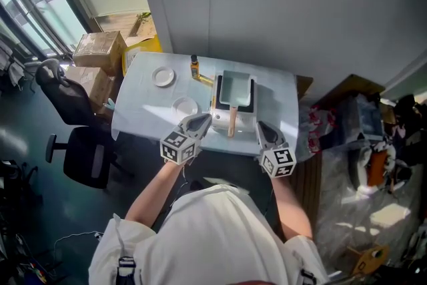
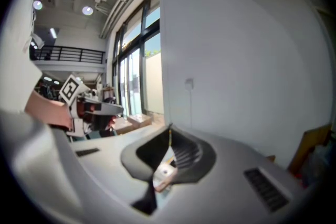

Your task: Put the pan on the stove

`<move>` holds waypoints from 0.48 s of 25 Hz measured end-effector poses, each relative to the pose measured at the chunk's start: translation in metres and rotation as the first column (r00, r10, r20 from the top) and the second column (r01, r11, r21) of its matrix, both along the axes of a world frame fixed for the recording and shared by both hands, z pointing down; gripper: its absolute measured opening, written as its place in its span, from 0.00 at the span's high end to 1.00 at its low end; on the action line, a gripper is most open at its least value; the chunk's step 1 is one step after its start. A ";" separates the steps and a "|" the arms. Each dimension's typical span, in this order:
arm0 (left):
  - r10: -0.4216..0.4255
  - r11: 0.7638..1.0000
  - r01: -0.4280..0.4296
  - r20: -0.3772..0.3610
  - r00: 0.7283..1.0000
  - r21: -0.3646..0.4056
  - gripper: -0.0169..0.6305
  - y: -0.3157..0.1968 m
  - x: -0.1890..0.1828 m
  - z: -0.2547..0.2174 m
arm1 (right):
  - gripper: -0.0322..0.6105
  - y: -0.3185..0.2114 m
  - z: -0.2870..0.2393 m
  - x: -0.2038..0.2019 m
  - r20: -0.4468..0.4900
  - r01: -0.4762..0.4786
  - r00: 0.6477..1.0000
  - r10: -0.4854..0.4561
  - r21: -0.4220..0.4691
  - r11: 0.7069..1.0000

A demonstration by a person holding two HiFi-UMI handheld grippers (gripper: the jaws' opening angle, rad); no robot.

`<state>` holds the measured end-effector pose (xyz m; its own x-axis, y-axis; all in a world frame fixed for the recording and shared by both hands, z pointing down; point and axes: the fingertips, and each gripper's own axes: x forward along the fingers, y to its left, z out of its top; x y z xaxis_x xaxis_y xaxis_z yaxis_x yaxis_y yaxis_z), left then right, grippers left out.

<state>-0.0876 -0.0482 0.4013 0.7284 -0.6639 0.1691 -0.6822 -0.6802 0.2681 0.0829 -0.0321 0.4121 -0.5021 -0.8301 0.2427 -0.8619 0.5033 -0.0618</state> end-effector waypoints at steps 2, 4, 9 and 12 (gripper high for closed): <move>0.000 1.000 0.000 -0.009 1.000 -0.004 0.94 0.001 -0.001 -0.001 | 0.90 0.001 -0.002 -0.001 -0.004 -0.002 1.000 0.002 0.004 1.000; -0.003 1.000 0.003 -0.011 1.000 -0.009 0.94 0.002 -0.002 -0.001 | 0.90 0.002 -0.004 -0.001 -0.005 -0.004 1.000 0.004 0.008 1.000; 0.000 1.000 0.000 -0.014 1.000 -0.012 0.94 0.002 -0.002 -0.001 | 0.90 0.005 -0.004 -0.003 0.004 0.000 1.000 0.000 0.001 1.000; 0.001 1.000 -0.001 -0.014 1.000 -0.014 0.94 0.003 -0.001 -0.001 | 0.90 0.008 -0.003 -0.004 -0.001 0.005 1.000 -0.005 -0.004 1.000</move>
<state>-0.0888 -0.0452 0.4001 0.7313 -0.6611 0.1679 -0.6779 -0.6769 0.2868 0.0786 -0.0243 0.4087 -0.5061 -0.8266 0.2461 -0.8594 0.5074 -0.0630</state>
